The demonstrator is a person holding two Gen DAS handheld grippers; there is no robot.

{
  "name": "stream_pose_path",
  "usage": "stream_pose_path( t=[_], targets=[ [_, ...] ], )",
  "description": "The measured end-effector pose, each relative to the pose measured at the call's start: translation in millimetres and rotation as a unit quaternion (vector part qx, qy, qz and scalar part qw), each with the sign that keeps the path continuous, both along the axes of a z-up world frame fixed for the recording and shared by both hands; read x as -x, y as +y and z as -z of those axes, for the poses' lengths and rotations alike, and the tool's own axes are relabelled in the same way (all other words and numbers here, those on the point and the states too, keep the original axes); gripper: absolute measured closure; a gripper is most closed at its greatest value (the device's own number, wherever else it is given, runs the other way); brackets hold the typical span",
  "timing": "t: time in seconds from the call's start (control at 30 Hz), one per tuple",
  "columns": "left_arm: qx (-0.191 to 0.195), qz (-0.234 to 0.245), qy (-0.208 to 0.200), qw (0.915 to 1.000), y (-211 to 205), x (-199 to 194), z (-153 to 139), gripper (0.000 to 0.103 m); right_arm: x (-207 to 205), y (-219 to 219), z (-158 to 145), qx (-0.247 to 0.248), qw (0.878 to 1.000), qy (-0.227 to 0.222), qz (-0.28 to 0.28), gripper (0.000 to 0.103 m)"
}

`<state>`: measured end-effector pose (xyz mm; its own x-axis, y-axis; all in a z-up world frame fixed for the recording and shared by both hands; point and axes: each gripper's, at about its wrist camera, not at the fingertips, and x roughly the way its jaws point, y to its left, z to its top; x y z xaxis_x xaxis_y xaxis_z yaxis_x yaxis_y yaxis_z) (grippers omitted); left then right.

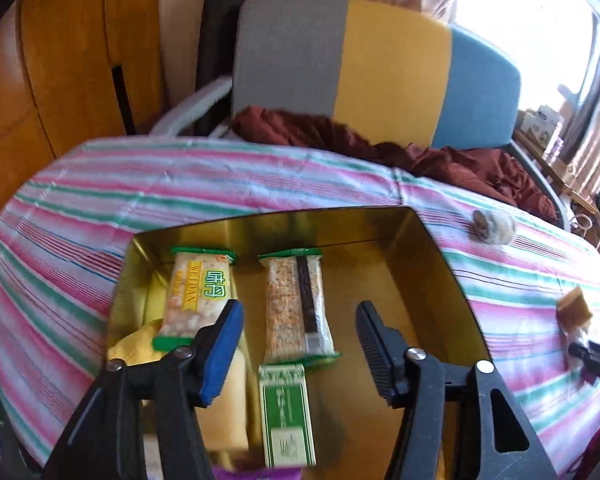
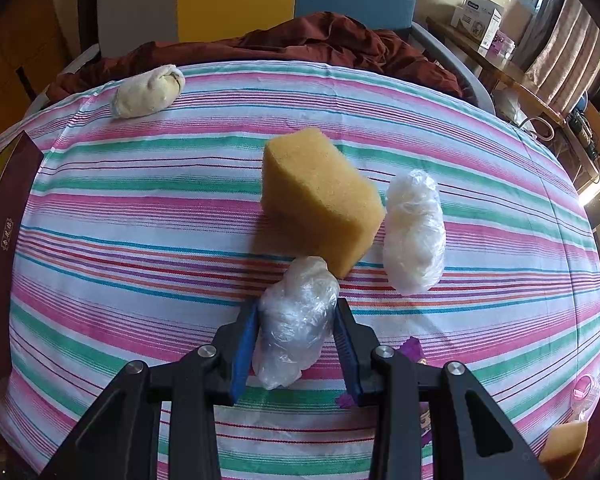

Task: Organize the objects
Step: 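Release the cracker packet into the gold tray with the left gripper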

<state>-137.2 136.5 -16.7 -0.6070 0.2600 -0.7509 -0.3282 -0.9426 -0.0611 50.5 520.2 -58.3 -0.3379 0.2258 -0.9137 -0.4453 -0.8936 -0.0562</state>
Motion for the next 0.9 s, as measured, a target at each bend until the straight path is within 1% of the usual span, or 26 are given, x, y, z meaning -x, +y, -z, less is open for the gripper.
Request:
stream_pose_path(
  t=[0.1,0.23,0.37,0.5,0.6,0.7,0.9],
  targets=[
    [-0.004,0.004,0.038,0.9993,-6,-34,-13,0.040,1,-2,0,-0.003,1.000,0.000,-0.004,0.066],
    [-0.005,0.002,0.067,0.9977,-13,-66,-20,0.039,1,-8,-2,0.000,1.000,0.003,-0.011,0.066],
    [-0.001,0.002,0.076,0.9971,-19,-86,-22,0.031,2,-21,-8,0.006,1.000,0.014,-0.022,0.066],
    [0.001,0.003,0.085,0.9964,-25,-99,-22,0.031,5,-43,-24,0.028,0.998,0.044,-0.034,0.066],
    [-0.001,-0.001,0.091,0.9959,-31,-104,-23,0.029,13,-72,-41,0.040,0.995,0.073,-0.060,0.066],
    [-0.001,-0.005,0.091,0.9958,-37,-106,-22,0.029,27,-109,-59,0.055,0.988,0.100,-0.101,0.066],
    [-0.007,-0.020,0.087,0.9960,-55,-109,-18,0.029,56,-187,-82,0.079,0.971,0.128,-0.185,0.066]
  ],
)
